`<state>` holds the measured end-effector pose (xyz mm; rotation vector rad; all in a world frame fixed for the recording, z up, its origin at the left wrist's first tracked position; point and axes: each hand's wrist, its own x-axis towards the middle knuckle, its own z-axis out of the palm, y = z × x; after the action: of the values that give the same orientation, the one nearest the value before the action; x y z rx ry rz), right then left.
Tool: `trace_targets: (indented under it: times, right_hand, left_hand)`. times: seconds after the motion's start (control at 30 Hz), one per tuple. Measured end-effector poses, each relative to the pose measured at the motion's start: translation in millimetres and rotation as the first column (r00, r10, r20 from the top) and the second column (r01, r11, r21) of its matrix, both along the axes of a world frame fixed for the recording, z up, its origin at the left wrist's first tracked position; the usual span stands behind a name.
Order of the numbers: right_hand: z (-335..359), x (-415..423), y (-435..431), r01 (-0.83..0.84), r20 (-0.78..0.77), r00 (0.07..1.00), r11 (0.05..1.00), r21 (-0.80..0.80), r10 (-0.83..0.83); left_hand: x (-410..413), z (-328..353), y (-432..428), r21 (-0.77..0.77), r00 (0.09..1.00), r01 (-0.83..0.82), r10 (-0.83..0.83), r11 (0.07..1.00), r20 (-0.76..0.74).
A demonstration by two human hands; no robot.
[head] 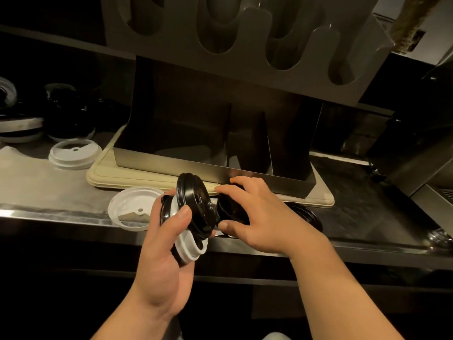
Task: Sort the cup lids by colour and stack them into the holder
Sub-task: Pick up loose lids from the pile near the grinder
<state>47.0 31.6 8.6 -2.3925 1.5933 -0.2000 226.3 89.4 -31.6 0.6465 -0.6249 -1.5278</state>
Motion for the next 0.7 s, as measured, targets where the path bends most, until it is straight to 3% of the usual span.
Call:
trace_targets:
  times: [0.23, 0.5, 0.7]
  right_hand:
    - [2, 12, 4, 0.003, -0.179, 0.984, 0.998, -0.069, -0.015]
    - [22, -3, 13, 0.105, 0.124, 0.985, 0.990, 0.095, -0.117]
    - [10, -1, 16, 0.135, 0.024, 0.990, 0.986, 0.098, -0.138]
  left_hand:
    - [2, -2, -1, 0.041, 1.000, -0.002, 0.002, 0.999, 0.006]
    - [1, 3, 1, 0.043, 1.000, 0.015, -0.015, 0.999, -0.004]
    - [0, 2, -1, 0.037, 1.000, 0.021, -0.020, 0.999, -0.020]
